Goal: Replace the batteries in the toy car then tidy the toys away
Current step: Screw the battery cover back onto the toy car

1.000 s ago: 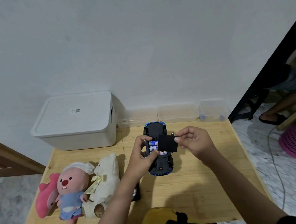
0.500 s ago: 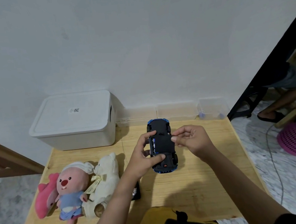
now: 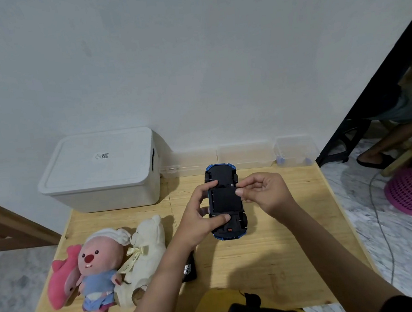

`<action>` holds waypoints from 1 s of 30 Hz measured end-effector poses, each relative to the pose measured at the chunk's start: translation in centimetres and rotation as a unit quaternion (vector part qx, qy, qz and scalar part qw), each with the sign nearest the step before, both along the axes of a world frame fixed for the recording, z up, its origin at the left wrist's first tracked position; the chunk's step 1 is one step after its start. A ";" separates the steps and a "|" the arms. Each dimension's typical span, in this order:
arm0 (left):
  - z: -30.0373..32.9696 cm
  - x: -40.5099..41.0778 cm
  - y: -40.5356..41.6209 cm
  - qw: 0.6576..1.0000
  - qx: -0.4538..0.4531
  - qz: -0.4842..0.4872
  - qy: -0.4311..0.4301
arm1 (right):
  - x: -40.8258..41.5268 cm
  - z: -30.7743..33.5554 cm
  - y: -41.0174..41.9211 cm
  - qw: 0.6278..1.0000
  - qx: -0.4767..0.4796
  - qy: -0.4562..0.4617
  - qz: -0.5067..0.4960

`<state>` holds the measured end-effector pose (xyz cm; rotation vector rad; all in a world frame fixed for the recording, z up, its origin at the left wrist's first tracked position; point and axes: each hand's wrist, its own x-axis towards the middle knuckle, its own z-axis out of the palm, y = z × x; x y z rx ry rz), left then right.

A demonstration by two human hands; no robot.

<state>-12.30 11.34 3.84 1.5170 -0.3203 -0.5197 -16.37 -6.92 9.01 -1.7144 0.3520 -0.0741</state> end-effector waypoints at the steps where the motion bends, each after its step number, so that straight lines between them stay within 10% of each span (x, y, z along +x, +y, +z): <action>1: 0.0 0.0 0.0 1.000 0.000 -0.001 0.001 | 0.1 0.0 -0.1 1.000 0.001 0.000 -0.004; 30: 0.0 0.5 -0.4 1.000 -0.001 0.002 -0.007 | 1.0 -0.5 -1.0 0.999 0.009 -0.030 0.040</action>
